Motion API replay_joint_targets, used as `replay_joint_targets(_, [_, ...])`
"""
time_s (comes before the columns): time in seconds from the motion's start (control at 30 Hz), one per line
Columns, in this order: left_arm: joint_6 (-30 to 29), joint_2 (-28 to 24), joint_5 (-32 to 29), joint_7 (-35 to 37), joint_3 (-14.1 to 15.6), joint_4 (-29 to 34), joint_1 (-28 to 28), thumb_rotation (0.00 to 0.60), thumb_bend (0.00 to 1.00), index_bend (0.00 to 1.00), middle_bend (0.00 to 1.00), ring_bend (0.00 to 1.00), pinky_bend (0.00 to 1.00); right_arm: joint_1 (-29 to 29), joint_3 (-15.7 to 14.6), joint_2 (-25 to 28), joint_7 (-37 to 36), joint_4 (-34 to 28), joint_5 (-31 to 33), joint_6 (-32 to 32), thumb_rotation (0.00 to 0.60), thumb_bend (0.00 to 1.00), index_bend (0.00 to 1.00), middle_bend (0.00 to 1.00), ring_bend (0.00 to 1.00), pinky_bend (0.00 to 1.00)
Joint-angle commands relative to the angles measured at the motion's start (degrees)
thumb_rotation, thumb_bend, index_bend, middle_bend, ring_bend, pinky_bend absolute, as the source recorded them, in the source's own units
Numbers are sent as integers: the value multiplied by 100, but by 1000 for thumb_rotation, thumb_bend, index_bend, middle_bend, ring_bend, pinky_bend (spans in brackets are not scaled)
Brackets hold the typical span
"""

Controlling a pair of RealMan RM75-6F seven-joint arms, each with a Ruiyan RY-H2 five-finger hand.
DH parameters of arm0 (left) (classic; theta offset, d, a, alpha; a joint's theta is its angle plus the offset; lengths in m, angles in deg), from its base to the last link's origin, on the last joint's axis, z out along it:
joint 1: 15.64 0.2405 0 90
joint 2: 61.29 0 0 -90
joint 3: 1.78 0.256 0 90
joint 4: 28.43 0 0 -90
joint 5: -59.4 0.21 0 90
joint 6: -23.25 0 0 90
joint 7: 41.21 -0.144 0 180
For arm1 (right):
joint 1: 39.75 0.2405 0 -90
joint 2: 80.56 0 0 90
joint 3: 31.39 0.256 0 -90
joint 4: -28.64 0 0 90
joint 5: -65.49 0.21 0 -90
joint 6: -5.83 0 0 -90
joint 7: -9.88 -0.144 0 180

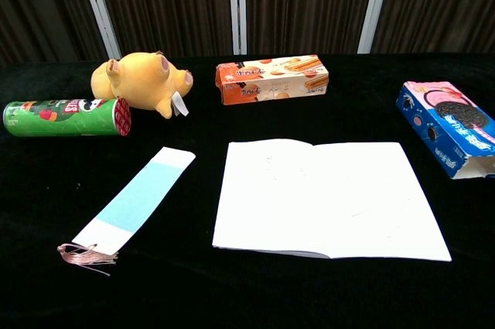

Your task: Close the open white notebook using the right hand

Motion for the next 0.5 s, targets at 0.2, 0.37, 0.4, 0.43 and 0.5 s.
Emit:
replay_joint_targets(0.2, [-8, -4, 14, -9, 10, 28, 6, 600, 85, 0, 0, 0, 0, 1, -18, 14, -36, 11, -5, -23, 600, 140, 0, 0, 0, 0])
replay_joint_targets(0.37, [1, 3, 11, -26, 8, 21, 0, 600, 88, 0, 0, 0, 0, 28, -22, 31, -98, 12, -35, -54, 600, 139, 0, 0, 0, 0])
replay_joint_targets(0.4, [19, 2, -10, -25, 1, 18, -7, 600, 89, 0, 0, 0, 0, 46, -18, 30, -115, 23, -39, -77, 600, 139, 0, 0, 0, 0])
replay_joint_targets(0.43, [30, -1, -26, -21, -5, 17, -10, 600, 89, 0, 0, 0, 0, 58, -16, 27, -127, 34, -34, -98, 600, 139, 0, 0, 0, 0])
replay_joint_targets(0.5, [30, -10, -50, -6, -19, 17, -10, 600, 89, 0, 0, 0, 0, 88, -2, 21, -164, 53, -2, -154, 600, 139, 0, 0, 0, 0])
